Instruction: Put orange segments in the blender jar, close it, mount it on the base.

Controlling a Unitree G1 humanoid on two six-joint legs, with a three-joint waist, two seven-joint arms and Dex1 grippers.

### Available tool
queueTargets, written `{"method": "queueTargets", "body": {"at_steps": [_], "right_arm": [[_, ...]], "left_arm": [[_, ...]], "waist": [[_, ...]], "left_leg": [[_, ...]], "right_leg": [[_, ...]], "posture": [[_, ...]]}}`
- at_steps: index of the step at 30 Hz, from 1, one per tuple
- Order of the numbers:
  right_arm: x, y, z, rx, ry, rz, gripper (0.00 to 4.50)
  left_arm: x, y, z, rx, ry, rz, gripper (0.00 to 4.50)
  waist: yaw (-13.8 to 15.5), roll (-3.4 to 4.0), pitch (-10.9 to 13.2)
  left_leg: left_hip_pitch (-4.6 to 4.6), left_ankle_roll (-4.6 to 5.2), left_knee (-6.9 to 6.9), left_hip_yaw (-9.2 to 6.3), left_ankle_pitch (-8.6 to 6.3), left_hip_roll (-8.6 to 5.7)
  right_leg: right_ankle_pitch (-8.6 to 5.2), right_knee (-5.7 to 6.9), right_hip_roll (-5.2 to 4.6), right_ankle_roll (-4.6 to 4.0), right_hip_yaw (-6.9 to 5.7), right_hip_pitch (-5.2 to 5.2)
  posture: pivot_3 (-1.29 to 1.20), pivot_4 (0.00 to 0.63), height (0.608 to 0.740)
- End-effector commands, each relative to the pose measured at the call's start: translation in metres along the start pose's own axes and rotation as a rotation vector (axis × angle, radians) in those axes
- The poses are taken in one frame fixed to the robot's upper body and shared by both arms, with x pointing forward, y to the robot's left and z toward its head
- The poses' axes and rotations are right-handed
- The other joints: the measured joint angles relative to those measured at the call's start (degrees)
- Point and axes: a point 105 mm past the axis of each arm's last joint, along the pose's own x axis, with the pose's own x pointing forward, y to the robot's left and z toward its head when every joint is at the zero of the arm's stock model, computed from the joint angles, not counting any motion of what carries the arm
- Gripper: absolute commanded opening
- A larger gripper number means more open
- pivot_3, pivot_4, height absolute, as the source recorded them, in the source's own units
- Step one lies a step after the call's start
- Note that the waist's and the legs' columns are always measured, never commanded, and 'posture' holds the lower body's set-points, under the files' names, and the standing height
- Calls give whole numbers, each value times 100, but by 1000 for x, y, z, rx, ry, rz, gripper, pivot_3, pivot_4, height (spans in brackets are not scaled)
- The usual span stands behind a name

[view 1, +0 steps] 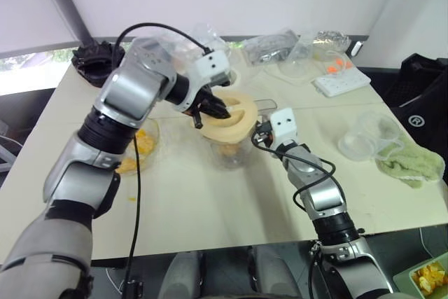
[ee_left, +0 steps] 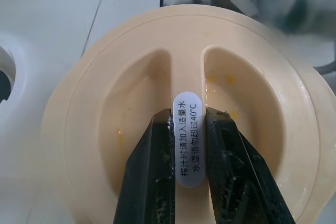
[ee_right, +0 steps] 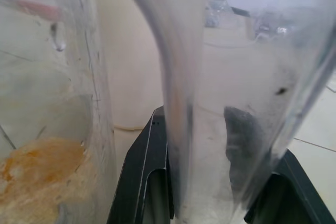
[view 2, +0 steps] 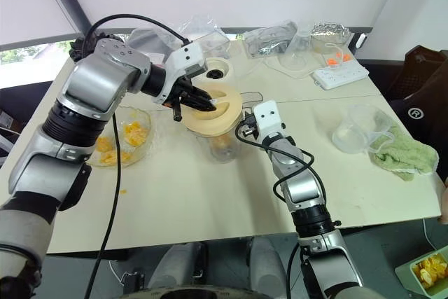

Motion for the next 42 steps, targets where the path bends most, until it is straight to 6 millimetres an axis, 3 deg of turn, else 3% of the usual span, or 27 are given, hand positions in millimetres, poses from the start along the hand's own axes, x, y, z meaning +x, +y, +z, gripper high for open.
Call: {"method": "queueTargets", "body": {"at_steps": [1, 9, 17, 18, 25, 27, 31, 37, 42], "right_arm": [[-7, -34, 18, -67, -78, -133, 900], [-5, -34, 16, -62, -73, -122, 900], [-5, -34, 14, -61, -68, -115, 900], [-5, -35, 13, -61, -66, -115, 900], [-7, -33, 2, -43, -39, -111, 900], [-9, -34, 0, -36, -33, -112, 900], [-16, -40, 3, -23, -34, -125, 900], [-33, -67, 41, 14, -69, -205, 900], [-41, -98, 81, 13, -109, -259, 900]], "left_arm": [[9, 21, -50, -250, 165, 137, 230], [1, 20, -21, -234, 58, 119, 230], [-18, 18, 22, -155, -170, 108, 4258], [-21, 17, 27, -157, -200, 106, 4436], [-64, 19, 79, -232, -535, 89, 4436], [-77, 23, 86, -249, -613, 115, 4436], [-90, 25, 66, -243, -639, 173, 4436], [-80, -4, -25, -112, -465, 242, 4436], [-71, -20, -63, -144, -415, 296, 4436]], "waist": [[2, 0, 0], [-6, 1, 1], [-26, -10, 11], [-27, -9, 11], [-47, -17, 18], [-54, -17, 18], [-83, -12, 16], [-168, -17, 27], [-118, -31, 41]], "left_leg": [[-1, 0, 0, 0, 0, -2], [-15, 0, -7, -13, -1, -9], [-56, 0, -10, -11, 0, -9], [-63, 0, -11, -10, 0, -9], [-115, 0, -16, 2, 0, -19], [-116, 0, -15, 2, 0, -20], [-111, 0, -21, 3, 0, -20], [-117, -3, -29, -11, 1, -4], [-151, -24, -25, -7, 13, -7]], "right_leg": [[-1, 0, -3, 1, 0, 0], [-9, -5, -12, 14, 0, -12], [-7, -4, -10, 12, 1, -56], [-4, -3, -10, 8, 1, -63], [13, 10, -4, 6, -1, -123], [18, 9, -3, 16, -2, -124], [19, 9, -4, 17, -1, -124], [19, 17, -9, 12, 5, -136], [16, 11, -20, -17, 5, -169]], "posture": [[0, 150, 740], [0, 150, 740], [0, 150, 740], [0, 150, 740], [0, 150, 740], [0, 150, 740], [0, 150, 740], [0, 150, 740], [0, 150, 740]]}}
